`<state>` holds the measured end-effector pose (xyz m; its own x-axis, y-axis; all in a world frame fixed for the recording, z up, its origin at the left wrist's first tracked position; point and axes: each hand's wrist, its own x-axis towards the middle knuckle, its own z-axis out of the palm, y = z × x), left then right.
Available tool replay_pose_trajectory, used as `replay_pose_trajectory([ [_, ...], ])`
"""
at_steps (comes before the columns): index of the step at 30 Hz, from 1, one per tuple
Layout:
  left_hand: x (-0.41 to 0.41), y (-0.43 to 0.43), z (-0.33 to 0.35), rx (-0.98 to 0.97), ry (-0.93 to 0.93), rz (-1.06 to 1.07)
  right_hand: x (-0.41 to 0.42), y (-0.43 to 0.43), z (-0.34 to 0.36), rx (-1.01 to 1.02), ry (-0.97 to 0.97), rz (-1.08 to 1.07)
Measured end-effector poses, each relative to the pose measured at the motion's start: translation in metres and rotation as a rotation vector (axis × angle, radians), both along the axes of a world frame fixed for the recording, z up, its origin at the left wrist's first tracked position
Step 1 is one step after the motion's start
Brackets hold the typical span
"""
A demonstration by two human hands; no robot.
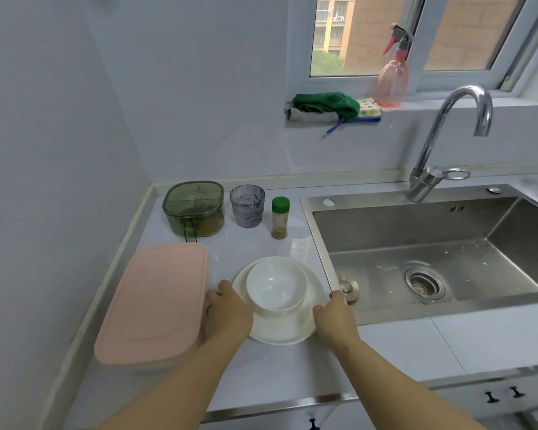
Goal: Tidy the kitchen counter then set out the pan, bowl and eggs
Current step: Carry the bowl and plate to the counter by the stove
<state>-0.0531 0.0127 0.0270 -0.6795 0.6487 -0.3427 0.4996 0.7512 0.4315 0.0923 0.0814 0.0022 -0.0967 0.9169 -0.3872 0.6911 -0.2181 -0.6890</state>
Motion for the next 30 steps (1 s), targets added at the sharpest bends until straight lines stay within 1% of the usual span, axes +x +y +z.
replay_pose_trajectory([
  [2, 0.001, 0.001, -0.008, -0.06, -0.007, -0.001, -0.001, -0.005, -0.004, -0.075, 0.038, 0.02],
  [3, -0.001, 0.003, -0.014, -0.073, -0.042, 0.011, -0.001, -0.007, -0.005, -0.082, 0.052, 0.011],
  [4, -0.003, 0.005, -0.021, -0.06, -0.115, 0.043, -0.001, -0.009, -0.006, -0.084, 0.07, -0.001],
  [6, -0.005, 0.007, -0.029, 0.044, -0.307, 0.152, 0.0, -0.012, -0.006, -0.077, 0.104, -0.016],
  [7, -0.006, 0.005, -0.031, 0.1, -0.37, 0.184, 0.0, -0.015, -0.005, -0.074, 0.116, -0.033],
  [9, -0.005, -0.002, -0.03, 0.179, -0.428, 0.172, 0.004, -0.021, -0.007, -0.068, 0.128, -0.069],
  [13, 0.006, -0.012, -0.018, 0.29, -0.47, 0.084, 0.02, -0.038, -0.009, -0.039, 0.141, -0.164],
  [18, 0.041, -0.006, -0.001, 0.359, -0.508, -0.088, 0.061, -0.062, 0.006, 0.032, 0.327, -0.405],
  [24, 0.128, -0.003, 0.023, 0.349, -0.563, -0.367, 0.144, -0.098, 0.028, 0.093, 0.462, -0.716],
  [30, 0.238, -0.016, 0.037, 0.349, -0.694, -0.537, 0.247, -0.142, 0.046, 0.199, 0.45, -0.914],
])
